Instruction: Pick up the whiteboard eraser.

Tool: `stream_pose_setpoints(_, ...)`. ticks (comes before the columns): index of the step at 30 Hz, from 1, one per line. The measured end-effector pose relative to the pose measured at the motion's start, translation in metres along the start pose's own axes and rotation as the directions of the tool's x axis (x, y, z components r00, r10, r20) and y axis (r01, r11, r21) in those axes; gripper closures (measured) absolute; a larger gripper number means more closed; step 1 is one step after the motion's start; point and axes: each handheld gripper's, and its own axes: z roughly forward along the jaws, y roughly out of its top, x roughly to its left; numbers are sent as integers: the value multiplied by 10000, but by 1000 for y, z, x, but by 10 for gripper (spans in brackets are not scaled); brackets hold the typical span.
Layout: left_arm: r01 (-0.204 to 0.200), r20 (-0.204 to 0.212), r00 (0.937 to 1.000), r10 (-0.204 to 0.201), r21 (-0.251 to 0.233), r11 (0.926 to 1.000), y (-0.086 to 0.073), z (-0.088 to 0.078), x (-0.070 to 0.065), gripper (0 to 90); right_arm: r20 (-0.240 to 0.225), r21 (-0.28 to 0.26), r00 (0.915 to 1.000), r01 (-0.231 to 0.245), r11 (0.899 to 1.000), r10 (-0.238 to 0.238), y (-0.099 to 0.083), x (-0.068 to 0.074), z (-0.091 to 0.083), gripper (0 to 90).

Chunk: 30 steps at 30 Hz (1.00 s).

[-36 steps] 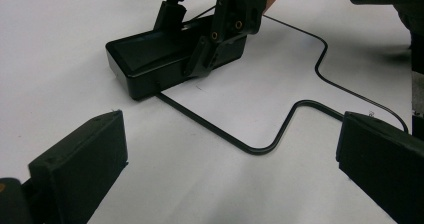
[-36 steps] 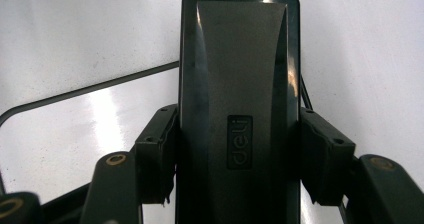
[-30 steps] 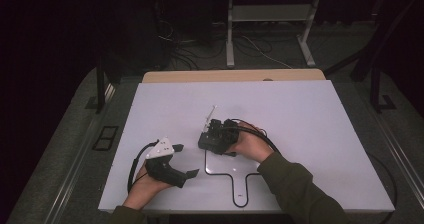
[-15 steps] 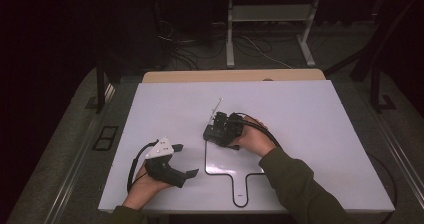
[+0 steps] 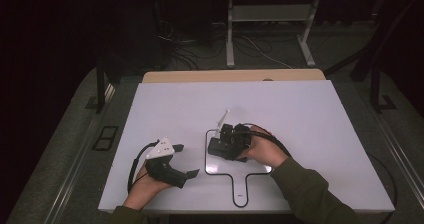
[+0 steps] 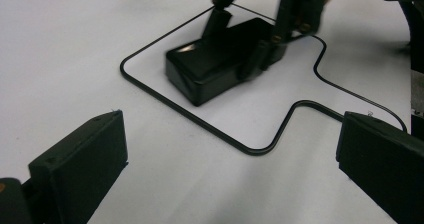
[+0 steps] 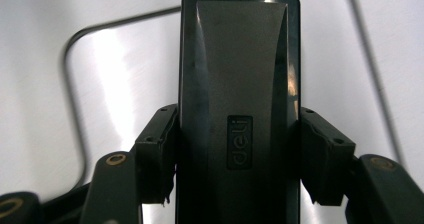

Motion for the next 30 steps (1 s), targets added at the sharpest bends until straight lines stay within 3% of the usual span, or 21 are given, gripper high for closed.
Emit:
stream_pose_setpoints(3, -28, -6, 10000, 28, -2, 10000, 0, 0, 0, 0, -40, -11, 10000, -37, 10000, 37, -10, 4, -4, 386)
stream_pose_setpoints(11, -39, -6, 10000, 39, -5, 10000, 0, 0, 0, 0, 80, -245, 9962, -870, 9959, 872, -38, -16, -11, 386)
stream_pose_setpoints(30, -76, -7, 10000, 76, -12, 10000, -1, -1, 0, 0, -233, -1080, 9867, -1622, 9808, 1606, -52, -29, -29, 385)
